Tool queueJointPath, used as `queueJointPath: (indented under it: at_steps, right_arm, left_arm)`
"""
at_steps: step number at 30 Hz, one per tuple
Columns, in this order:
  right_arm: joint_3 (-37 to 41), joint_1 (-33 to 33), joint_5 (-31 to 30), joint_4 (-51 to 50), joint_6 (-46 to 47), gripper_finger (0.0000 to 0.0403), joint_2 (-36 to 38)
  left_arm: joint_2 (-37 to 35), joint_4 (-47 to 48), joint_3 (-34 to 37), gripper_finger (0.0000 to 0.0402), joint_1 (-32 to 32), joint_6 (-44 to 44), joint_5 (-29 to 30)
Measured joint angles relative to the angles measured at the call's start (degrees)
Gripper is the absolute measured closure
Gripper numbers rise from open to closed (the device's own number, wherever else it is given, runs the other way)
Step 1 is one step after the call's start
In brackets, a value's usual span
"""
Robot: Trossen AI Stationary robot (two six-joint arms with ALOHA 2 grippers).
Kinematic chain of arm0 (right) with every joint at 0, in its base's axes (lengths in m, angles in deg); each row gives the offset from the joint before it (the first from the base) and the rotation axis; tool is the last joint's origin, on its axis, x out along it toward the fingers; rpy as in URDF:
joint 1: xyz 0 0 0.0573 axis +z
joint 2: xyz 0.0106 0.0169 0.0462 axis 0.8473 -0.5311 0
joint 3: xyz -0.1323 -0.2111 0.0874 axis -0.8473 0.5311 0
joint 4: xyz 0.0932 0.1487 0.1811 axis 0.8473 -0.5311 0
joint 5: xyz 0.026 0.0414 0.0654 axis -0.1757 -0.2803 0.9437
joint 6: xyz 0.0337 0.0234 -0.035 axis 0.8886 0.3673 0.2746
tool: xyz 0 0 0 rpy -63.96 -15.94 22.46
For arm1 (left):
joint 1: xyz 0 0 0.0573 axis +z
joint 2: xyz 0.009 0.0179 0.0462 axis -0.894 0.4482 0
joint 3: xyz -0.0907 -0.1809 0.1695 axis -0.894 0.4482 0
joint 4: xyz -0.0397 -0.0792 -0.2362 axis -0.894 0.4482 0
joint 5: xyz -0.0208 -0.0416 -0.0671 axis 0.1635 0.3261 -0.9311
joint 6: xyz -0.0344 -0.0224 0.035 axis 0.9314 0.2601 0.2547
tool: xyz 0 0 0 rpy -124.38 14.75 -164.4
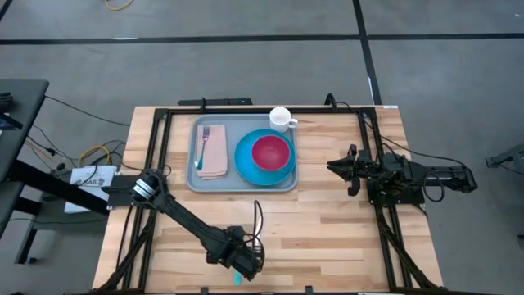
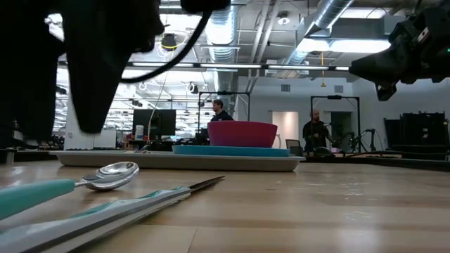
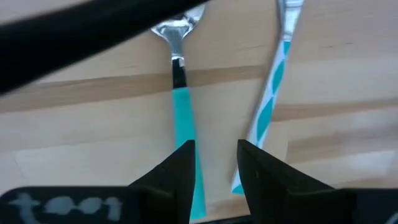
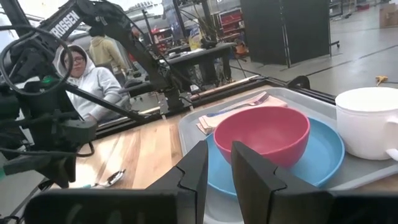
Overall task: Set up tray
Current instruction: Put the light blue spoon on the brown napkin to the right of the blue fork
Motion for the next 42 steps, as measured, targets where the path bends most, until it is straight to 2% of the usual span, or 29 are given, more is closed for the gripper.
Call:
queueJointPath:
  at_steps: [6, 17, 20, 25, 29, 33, 36, 39, 42]
  right_arm:
    - [0.0, 0.0, 0.0, 0.2, 0.0, 0.0339, -0.2]
    - [0.0, 0.0, 0.0, 0.1, 0.0, 0.0339, -0.3]
    - [0.0, 0.0, 0.0, 0.1, 0.0, 0.0339, -0.3]
    - [0.0, 0.0, 0.0, 0.1, 0.0, 0.0339, -0.3]
    - [0.0, 0.0, 0.0, 0.1, 0.0, 0.0339, -0.3]
    - [0.0, 0.0, 0.0, 0.1, 0.0, 0.0339, -0.3]
    - [0.0, 0.0, 0.0, 0.2, 0.0, 0.0339, -0.3]
    - [0.0, 0.0, 0.0, 0.2, 0.0, 0.0339, -0.3]
    - [0.0, 0.0, 0.0, 0.2, 0.0, 0.0339, -0.3]
  left_arm:
    - [2.9, -1.1, 0.0, 0.0296, -0.5, 0.0, -5.3]
    - [5.3, -4.2, 0.0, 0.0297, -1.7, 1.1, -4.6]
    - [5.3, -4.1, 0.0, 0.0313, -1.7, 1.0, -4.6]
    - [5.3, -4.1, 0.0, 0.036, -1.8, 1.1, -3.2]
    - [5.3, -4.0, 0.0, 0.036, -1.4, 1.1, -2.9]
    - [5.0, -3.9, 0.0, 0.036, -1.1, 1.1, 0.2]
    - [4.2, -2.5, 0.0, 0.036, -0.7, 1.5, 5.7]
    - [2.4, 1.7, 0.1, 0.036, -0.5, 4.1, 10.7]
    - [0.2, 8.0, 0.1, 0.036, 0.1, 5.2, 12.6]
